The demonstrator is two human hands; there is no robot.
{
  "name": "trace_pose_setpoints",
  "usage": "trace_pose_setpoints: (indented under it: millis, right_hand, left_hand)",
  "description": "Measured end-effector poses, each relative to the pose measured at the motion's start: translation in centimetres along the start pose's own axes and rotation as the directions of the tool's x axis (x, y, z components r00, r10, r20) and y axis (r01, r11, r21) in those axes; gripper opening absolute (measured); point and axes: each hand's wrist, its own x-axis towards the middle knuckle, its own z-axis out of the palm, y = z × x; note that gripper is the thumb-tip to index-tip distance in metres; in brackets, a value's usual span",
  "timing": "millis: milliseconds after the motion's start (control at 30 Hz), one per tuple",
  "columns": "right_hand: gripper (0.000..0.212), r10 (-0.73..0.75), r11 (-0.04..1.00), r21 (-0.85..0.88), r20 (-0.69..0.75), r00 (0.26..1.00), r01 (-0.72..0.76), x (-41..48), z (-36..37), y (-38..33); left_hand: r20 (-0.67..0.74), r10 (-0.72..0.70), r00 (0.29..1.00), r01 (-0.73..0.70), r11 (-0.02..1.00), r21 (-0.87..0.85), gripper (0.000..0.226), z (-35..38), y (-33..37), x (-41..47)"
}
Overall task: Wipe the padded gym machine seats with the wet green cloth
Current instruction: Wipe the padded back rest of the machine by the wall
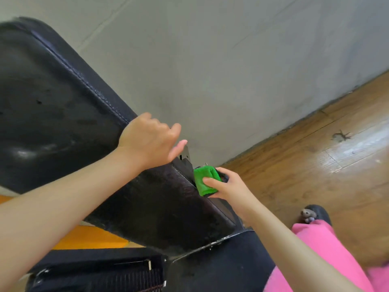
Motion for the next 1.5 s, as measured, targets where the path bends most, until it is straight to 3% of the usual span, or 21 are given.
trace_pose_setpoints:
  millis: [133, 333, 433, 533, 600, 633, 700, 733, 767, 867, 967, 1100, 1233, 1400, 1500]
  right_hand:
    - [0.014, -0.129, 0.982, -0.149, -0.085, 0.988, 0.116, -3.0, 0.5, -2.9]
    - [0.021, -0.243, 0.934, -0.29, -0.079, 0.967, 0.211, -8.3, 0.9, -7.3]
    - [0.02, -0.33, 0.887, -0.36, -0.049, 0.943, 0.291, -10.9, 1.8, -9.7]
    - [0.021, -0.387, 0.848, -0.397, -0.012, 0.922, 0.351, -13.6, 2.7, -11.9]
    - [0.023, -0.41, 0.846, -0.372, 0.007, 0.912, 0.383, -15.1, 3.3, -13.0]
    - [0.025, -0.421, 0.85, -0.346, 0.011, 0.907, 0.399, -15.7, 3.8, -13.3]
    - [0.03, -0.437, 0.861, -0.285, 0.013, 0.899, 0.422, -16.8, 4.7, -13.6]
    - [0.036, -0.436, 0.867, -0.26, 0.02, 0.9, 0.426, -17.1, 5.2, -13.5]
    - [0.045, -0.427, 0.875, -0.234, 0.036, 0.903, 0.424, -17.4, 5.9, -13.4]
    - [0.065, -0.363, 0.92, -0.112, 0.127, 0.923, 0.377, -17.9, 7.9, -12.5]
    - [0.059, -0.247, 0.968, 0.016, 0.248, 0.937, 0.251, -18.6, 9.8, -11.7]
    - [0.027, -0.144, 0.99, 0.048, 0.244, 0.959, 0.136, -19.7, 11.1, -11.3]
    - [0.029, -0.134, 0.99, -0.017, 0.171, 0.976, 0.139, -20.3, 11.2, -11.5]
    - [0.043, -0.286, 0.897, -0.334, 0.064, 0.956, 0.291, -20.4, 10.5, -11.9]
    - [0.025, -0.446, 0.785, -0.456, 0.052, 0.894, 0.418, -20.6, 10.2, -12.1]
  left_hand:
    - [0.022, -0.043, 0.999, 0.043, 0.999, 0.012, 0.036, -0.2, 0.1, -0.1]
    - [0.102, -0.09, 0.991, 0.091, 0.996, -0.003, 0.032, -2.4, 0.6, 0.1]
    - [0.215, -0.235, 0.948, 0.268, 0.953, -0.141, 0.035, -2.8, 2.0, 0.2]
    - [0.194, -0.381, 0.904, 0.426, 0.842, -0.332, 0.032, -4.1, 4.1, -0.7]
    - [0.129, -0.538, 0.833, 0.511, 0.66, -0.551, 0.028, -5.7, 5.4, -2.2]
    - [0.135, -0.614, 0.777, 0.516, 0.499, -0.696, 0.026, -6.8, 5.8, -3.1]
    - [0.281, -0.66, 0.697, 0.375, 0.001, -0.927, 0.018, -9.6, 6.5, -5.4]
    - [0.335, -0.637, 0.694, 0.243, -0.231, -0.942, 0.016, -10.9, 6.7, -6.6]
    - [0.354, -0.624, 0.697, 0.122, -0.383, -0.916, 0.015, -12.0, 7.0, -7.7]
    - [0.357, -0.6, 0.716, -0.1, -0.594, -0.798, 0.016, -13.9, 8.4, -10.4]
    - [0.376, -0.526, 0.762, -0.201, -0.745, -0.636, 0.033, -13.8, 10.2, -11.6]
    - [0.257, -0.473, 0.843, -0.291, -0.802, -0.521, 0.049, -13.5, 11.0, -12.0]
    - [0.178, -0.451, 0.874, -0.339, -0.831, -0.442, 0.061, -13.7, 11.0, -11.7]
    - [0.226, -0.48, 0.848, -0.394, -0.855, -0.339, 0.065, -13.2, 11.5, -11.8]
    - [0.323, -0.522, 0.789, -0.442, -0.848, -0.291, 0.063, -12.8, 11.8, -12.2]
